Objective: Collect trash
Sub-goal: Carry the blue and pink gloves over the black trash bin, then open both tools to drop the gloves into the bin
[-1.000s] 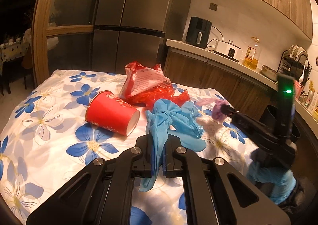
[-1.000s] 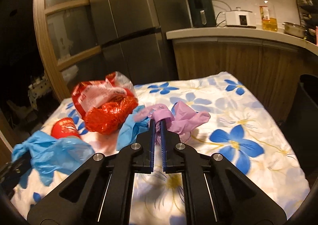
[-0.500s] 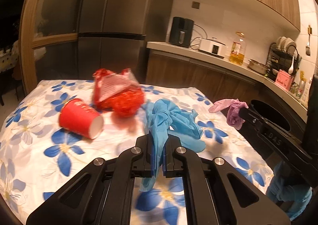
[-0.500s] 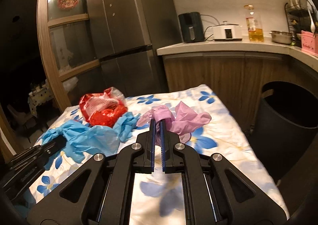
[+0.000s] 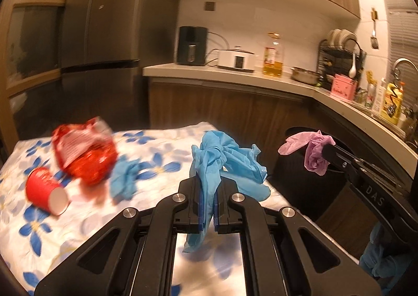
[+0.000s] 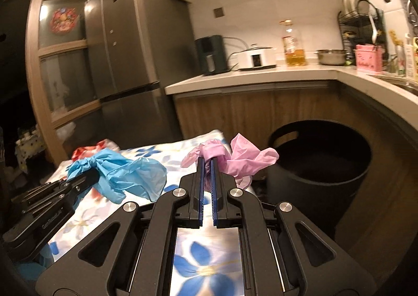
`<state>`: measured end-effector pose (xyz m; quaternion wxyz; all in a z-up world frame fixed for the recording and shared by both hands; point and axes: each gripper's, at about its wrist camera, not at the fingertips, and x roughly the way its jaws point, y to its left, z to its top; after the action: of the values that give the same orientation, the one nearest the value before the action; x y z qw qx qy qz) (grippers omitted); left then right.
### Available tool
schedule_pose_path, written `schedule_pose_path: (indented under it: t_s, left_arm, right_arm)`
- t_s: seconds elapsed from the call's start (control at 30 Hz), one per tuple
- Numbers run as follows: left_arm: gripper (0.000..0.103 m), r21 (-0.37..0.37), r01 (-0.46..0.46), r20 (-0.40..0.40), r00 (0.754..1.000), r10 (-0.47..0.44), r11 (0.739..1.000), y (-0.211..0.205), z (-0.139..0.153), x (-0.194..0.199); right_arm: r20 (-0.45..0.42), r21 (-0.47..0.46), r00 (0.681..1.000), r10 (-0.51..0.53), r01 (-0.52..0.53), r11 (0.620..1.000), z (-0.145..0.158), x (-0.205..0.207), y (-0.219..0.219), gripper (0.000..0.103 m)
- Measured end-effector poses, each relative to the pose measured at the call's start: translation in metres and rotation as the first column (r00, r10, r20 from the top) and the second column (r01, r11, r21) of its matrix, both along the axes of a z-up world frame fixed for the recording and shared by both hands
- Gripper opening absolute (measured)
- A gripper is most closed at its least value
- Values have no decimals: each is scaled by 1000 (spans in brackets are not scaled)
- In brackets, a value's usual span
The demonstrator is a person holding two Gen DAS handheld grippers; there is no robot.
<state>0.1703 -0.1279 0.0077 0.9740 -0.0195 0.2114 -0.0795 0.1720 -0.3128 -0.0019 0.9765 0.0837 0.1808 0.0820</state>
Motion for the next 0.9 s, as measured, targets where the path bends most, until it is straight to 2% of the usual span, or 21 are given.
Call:
schedule_pose_path:
  t_s: [0.4,0.7,0.9]
  left_arm:
    - [5,44,120,59,991,-123,992,-76,23,34]
    - [5,53,212,102,971,-216,976,-128,37,55]
    - [5,46,264,120,956,-268,963,-157,42,71]
  right_arm:
    - [43,-8,990,-134,134,991,16,6,-67,4]
    - [59,-10,974,-221,222,975,29,19,-112,5]
    - [64,3,968,-244,244,970,39,33,-132,5]
